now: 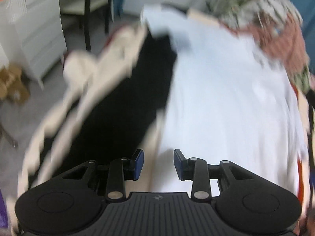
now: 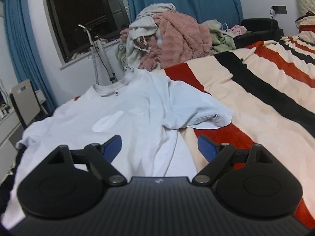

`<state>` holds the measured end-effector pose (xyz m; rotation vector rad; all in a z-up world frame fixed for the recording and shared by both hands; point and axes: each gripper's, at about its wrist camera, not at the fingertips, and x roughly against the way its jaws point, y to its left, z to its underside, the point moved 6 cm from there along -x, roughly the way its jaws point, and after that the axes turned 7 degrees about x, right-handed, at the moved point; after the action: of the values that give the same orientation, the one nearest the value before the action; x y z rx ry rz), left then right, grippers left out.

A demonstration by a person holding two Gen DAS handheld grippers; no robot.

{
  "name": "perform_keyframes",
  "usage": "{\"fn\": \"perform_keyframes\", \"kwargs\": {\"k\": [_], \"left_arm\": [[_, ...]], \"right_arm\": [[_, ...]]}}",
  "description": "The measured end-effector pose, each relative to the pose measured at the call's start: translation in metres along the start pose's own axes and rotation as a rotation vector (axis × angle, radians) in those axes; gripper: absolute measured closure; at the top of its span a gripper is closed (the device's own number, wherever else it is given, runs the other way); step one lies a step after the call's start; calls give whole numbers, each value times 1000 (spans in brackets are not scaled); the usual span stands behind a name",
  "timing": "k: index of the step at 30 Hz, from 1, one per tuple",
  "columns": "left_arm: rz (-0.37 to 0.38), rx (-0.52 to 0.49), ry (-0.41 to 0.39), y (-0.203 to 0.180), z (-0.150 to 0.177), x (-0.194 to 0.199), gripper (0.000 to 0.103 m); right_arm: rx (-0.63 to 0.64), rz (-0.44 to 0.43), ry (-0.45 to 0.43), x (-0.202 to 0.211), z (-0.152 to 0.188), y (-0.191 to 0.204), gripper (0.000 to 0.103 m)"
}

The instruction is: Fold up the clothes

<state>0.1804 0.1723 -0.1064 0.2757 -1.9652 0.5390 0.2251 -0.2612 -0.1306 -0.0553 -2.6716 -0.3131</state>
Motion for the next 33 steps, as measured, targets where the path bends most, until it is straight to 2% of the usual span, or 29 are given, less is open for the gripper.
{"fn": "perform_keyframes", "kwargs": {"k": [4,6,8,10,11,12,14,16,19,22,25,27,28,29,31,33], "left_arm": [[12,-45,159,15,78,16,59],[18,-74,204,19,108,22,57],[-44,-115,229,23,127,22,58],[-82,-134,232,28,137,20,63],[-91,-139,230,29,138,22,76],[-103,-154,219,31,140,26,84],[-127,-184,199,34,144,35,93],[-153,-211,177,38,148,45,93],[-192,-190,132,52,157,60,93],[-187,-192,94,56,162,72,92],[-168,-192,73,58,166,84,83],[-157,-204,47,56,167,92,67],[-149,-213,26,53,166,99,48],[-141,-222,5,50,165,106,34],[-122,-233,-41,43,161,119,26],[-88,-235,-103,26,151,129,22]], "right_arm": [[24,-7,-18,30,-1,2,18],[50,-6,-8,42,2,3,18],[66,-2,8,51,5,4,18],[73,-2,13,60,7,4,18],[80,-2,8,65,7,5,18],[88,0,3,69,7,5,18],[99,7,-1,76,8,5,18],[95,6,-3,81,7,4,18],[92,1,-26,87,4,3,18],[96,-8,-23,85,4,4,18],[95,-18,-11,82,6,3,18],[87,-25,-12,82,5,2,18],[84,-26,-15,82,4,1,18],[79,-26,-19,82,2,1,18],[69,-33,-30,85,-1,1,18],[69,-38,-43,88,-3,1,18]]}}
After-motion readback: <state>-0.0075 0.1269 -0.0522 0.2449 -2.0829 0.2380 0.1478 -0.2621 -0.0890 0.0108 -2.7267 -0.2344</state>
